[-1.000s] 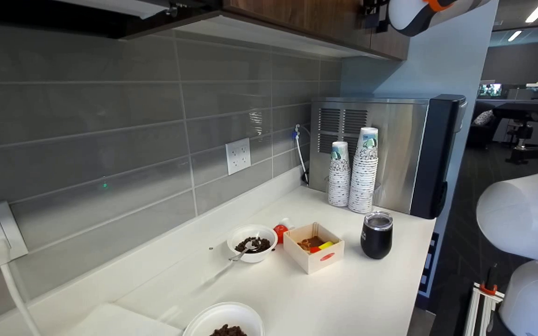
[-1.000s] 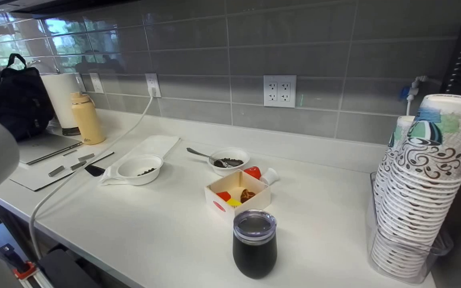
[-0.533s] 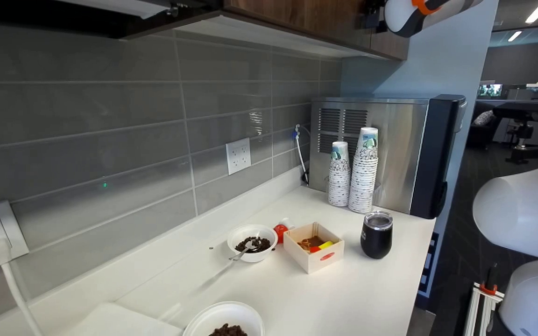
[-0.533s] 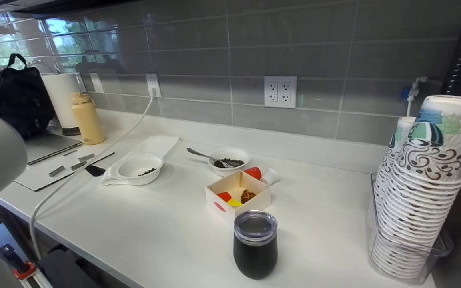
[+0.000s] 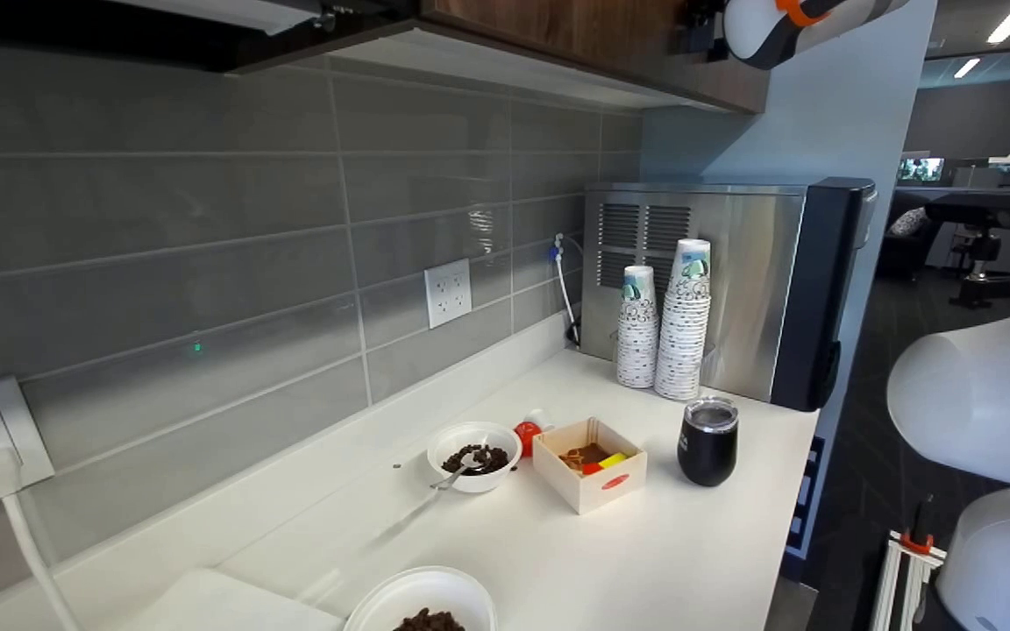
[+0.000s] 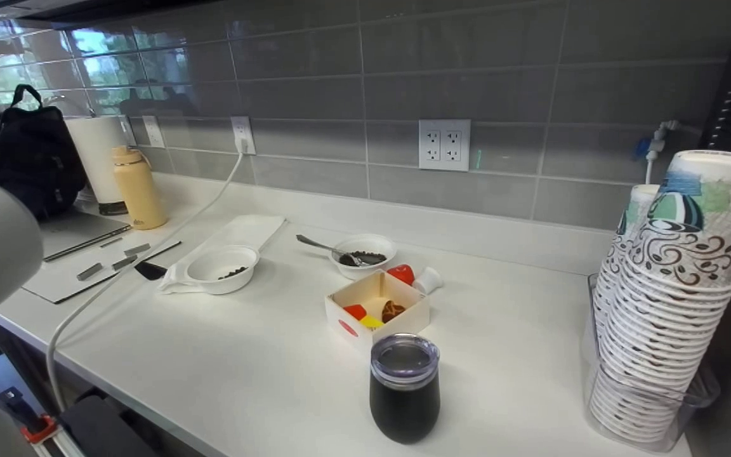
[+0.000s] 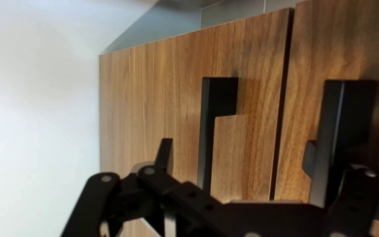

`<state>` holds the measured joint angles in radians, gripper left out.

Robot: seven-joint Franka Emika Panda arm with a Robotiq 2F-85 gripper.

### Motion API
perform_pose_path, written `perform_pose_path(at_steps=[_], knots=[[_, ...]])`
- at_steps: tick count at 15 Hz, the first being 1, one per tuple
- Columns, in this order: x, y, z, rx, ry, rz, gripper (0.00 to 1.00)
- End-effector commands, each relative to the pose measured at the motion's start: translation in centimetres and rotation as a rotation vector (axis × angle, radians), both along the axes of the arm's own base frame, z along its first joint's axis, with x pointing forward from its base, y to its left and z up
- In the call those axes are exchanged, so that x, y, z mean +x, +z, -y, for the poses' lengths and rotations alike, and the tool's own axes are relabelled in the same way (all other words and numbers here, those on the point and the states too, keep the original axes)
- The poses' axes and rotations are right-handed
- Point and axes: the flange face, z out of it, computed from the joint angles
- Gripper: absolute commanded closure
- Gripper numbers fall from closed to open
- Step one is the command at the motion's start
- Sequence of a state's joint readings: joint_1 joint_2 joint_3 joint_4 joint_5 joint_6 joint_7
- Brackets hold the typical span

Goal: Open and close the top left cabinet door

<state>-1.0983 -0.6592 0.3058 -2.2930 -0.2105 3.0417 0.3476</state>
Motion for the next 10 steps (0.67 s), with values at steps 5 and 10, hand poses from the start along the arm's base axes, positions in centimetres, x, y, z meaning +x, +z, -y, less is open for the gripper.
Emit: perform_pose_path(at_steps=[5,10], knots=[[-8.6,0.9,1.7,0.047,-0.076,-0.050,0.00],[-14.0,0.9,1.1,0.081,-0.112,-0.087,0.00]])
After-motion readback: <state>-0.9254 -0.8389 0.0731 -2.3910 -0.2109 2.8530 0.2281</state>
